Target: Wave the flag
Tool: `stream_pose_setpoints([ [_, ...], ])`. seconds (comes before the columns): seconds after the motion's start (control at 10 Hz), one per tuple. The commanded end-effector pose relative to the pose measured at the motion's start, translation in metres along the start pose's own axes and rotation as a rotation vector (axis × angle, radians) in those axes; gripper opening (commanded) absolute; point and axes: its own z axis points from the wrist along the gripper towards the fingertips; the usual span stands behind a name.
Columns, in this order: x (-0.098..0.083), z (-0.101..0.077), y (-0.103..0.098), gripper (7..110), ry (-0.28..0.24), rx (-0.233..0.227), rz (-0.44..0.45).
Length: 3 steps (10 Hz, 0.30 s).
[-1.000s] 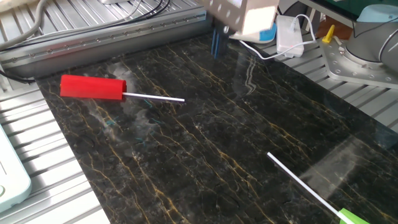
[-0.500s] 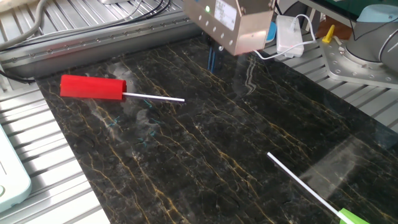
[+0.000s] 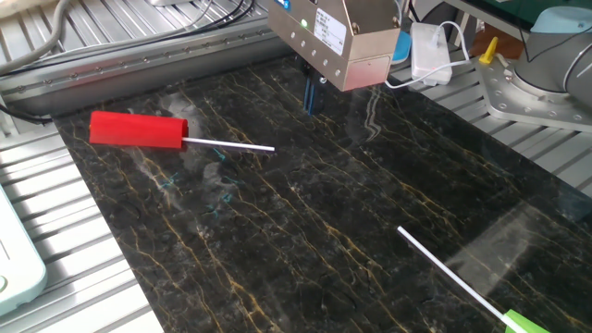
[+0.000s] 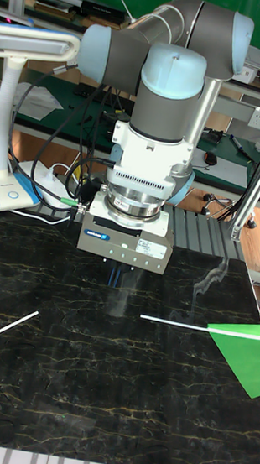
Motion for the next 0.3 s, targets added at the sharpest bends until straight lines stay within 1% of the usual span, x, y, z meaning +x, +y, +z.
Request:
stream_pose_setpoints([
  [0.0,-0.0011,-0.0016,0.0019,7,-0.003,-0.010,-0.001],
  [0.1,-0.0004,-0.0016,0.0023,7,0.000,-0.009,-0.002],
  [0.2,0.0005,-0.0015,-0.0007,7,0.004,0.002,-0.008],
])
